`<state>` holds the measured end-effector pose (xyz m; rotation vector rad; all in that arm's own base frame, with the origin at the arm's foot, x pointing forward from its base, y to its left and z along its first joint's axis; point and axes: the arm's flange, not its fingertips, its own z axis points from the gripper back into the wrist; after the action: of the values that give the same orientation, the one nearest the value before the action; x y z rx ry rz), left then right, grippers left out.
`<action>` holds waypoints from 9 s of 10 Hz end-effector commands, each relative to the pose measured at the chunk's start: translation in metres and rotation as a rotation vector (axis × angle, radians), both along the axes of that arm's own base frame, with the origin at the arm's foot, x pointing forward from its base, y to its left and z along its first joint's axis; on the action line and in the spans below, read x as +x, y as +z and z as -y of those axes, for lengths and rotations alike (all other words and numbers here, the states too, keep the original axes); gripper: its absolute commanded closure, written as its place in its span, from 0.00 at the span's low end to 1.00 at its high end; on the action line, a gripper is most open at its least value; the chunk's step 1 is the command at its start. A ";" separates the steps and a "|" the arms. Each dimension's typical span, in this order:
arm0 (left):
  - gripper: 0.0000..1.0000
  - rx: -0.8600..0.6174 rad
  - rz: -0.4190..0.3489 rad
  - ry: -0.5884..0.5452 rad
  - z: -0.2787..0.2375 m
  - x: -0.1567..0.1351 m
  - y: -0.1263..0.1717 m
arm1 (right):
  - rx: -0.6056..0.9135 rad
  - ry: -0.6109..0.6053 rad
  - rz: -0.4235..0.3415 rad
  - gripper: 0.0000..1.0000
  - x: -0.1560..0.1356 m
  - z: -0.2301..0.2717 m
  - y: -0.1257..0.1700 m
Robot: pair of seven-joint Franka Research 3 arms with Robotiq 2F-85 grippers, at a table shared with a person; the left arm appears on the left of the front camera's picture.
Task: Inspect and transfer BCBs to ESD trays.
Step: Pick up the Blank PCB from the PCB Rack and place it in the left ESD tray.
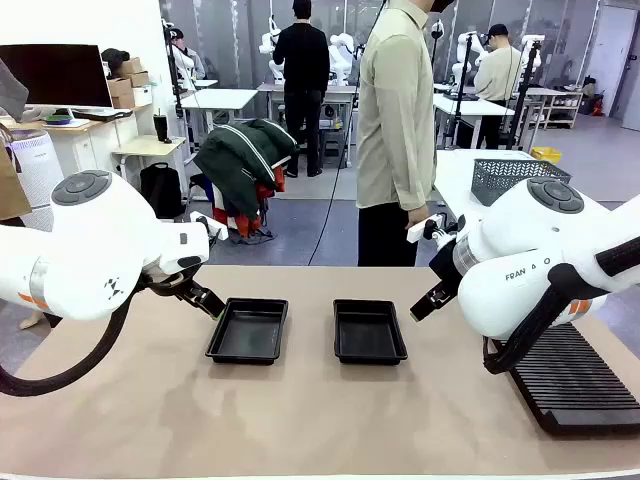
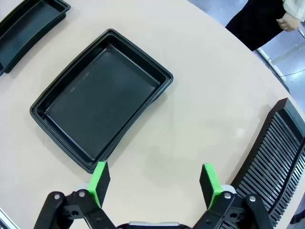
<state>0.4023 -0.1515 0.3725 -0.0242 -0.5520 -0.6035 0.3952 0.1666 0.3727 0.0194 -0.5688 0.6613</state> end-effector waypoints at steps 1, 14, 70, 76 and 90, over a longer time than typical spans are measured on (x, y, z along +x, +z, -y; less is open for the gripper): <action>0.00 0.000 0.000 0.000 0.000 0.000 0.000 | 0.000 0.000 0.000 0.00 0.000 0.000 0.000; 0.00 -0.056 -0.056 0.050 -0.017 -0.003 0.090 | 0.094 -0.013 -0.117 0.00 0.002 0.029 0.064; 0.00 -0.396 -0.237 0.464 -0.083 -0.072 0.356 | 0.572 -0.519 -0.472 0.00 -0.033 0.272 0.342; 0.00 -0.388 -0.230 0.446 -0.081 -0.071 0.356 | 0.579 -0.494 -0.470 0.00 -0.028 0.276 0.347; 0.00 -0.388 -0.230 0.446 -0.081 -0.071 0.356 | 0.579 -0.494 -0.470 0.00 -0.028 0.276 0.347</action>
<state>0.3312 -0.0713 0.7285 -0.3246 -0.4247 -0.0522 0.3658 -0.1101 0.7190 0.5434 -0.2693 -0.0202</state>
